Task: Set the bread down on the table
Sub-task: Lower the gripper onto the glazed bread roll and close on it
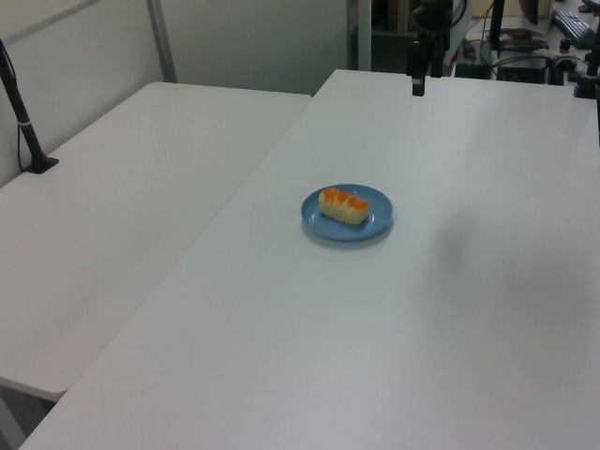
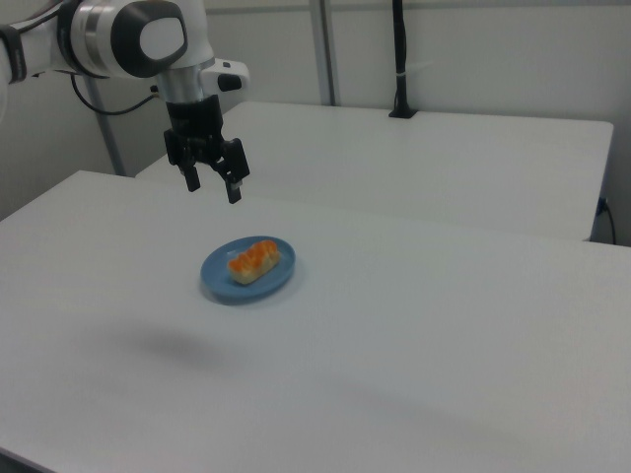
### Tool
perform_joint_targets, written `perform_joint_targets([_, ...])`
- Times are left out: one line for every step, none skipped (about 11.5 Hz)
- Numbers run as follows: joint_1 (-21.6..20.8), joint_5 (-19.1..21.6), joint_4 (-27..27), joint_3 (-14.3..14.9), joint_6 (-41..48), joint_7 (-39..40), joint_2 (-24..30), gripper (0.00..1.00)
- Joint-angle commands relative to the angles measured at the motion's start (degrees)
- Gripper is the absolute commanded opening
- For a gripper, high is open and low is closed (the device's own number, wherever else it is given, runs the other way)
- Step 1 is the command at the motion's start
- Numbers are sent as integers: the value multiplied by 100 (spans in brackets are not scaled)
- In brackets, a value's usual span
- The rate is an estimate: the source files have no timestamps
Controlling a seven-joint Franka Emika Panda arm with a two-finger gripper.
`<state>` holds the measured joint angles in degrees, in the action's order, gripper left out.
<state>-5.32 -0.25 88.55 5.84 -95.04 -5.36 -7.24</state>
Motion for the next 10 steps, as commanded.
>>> perform_joint_targets([-56, -45, 163, 31, -32, 44, 92, 100])
perform_joint_targets([-56, -45, 163, 31, -49, 52, 83, 100])
perform_joint_targets([-56, -45, 154, 31, -58, 44, 65, 100])
perform_joint_targets([-56, -45, 154, 31, -58, 44, 65, 100])
perform_joint_targets([-56, -37, 154, 31, -67, 52, 57, 100])
perform_joint_targets([-56, -36, 137, 31, -85, 44, 39, 100])
perform_joint_targets([-56, -28, 119, 31, -102, 44, 13, 100])
perform_joint_targets([-56, 16, 110, 31, -233, 44, -66, 100])
perform_joint_targets([-74, 34, 110, 31, -460, -9, -145, 100])
perform_joint_targets([-83, 51, 93, 14, -584, -44, -259, 100])
